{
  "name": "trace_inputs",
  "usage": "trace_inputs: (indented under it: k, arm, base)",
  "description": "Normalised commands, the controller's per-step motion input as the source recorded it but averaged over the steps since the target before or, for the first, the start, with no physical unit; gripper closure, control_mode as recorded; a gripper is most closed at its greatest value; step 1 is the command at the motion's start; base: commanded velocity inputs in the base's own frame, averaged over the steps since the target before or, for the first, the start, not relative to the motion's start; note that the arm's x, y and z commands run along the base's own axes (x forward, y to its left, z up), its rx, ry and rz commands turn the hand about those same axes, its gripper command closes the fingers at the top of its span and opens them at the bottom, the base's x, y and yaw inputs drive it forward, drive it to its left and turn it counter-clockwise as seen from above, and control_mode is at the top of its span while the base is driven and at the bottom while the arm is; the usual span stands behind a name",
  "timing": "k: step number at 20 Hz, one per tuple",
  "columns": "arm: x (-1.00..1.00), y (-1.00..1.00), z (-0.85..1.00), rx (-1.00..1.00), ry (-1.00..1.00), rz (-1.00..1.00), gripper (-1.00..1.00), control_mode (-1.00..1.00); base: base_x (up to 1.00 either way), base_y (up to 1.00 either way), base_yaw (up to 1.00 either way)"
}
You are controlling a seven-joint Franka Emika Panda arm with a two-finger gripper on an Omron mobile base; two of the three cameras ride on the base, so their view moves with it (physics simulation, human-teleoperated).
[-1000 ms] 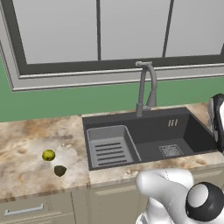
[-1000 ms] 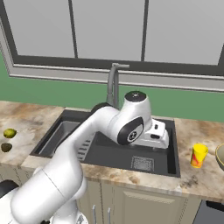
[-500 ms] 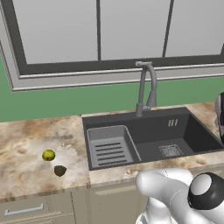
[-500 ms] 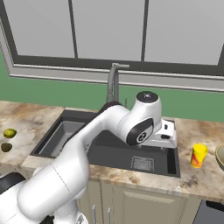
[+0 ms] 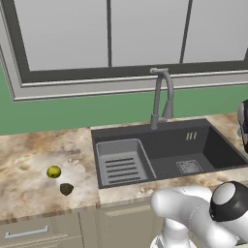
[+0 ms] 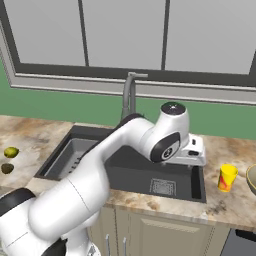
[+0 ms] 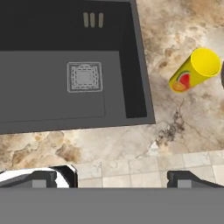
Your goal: Remove the pear and kiwi from the sink. Then move the bowl and cup from the counter to the sink for washing.
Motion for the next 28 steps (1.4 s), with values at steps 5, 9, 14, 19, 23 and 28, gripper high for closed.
trace_inputs:
  k: [5, 9, 14, 19, 23, 28]
  arm:
    - [0.21, -0.13, 0.0, 0.0, 0.0, 0.0, -1.0, -1.0]
    - [0.16, -0.21, 0.0, 0.0, 0.0, 0.0, -1.0, -1.0]
    - [0.13, -0.23, -0.01, 0.02, 0.0, 0.0, -1.0, -1.0]
    - [0.11, -0.22, -0.04, 0.04, 0.0, 0.0, -1.0, -1.0]
    - [0.13, -0.16, -0.05, 0.01, 0.0, 0.0, -1.0, -1.0]
    - [0.17, -0.14, -0.07, 0.0, 0.0, 0.01, -1.0, -1.0]
  base:
    - [0.0, 0.0, 0.0]
    - [0.0, 0.0, 0.0]
    - [0.0, 0.0, 0.0]
    - [0.0, 0.0, 0.0]
    - [0.0, 0.0, 0.0]
    - [0.0, 0.0, 0.0]
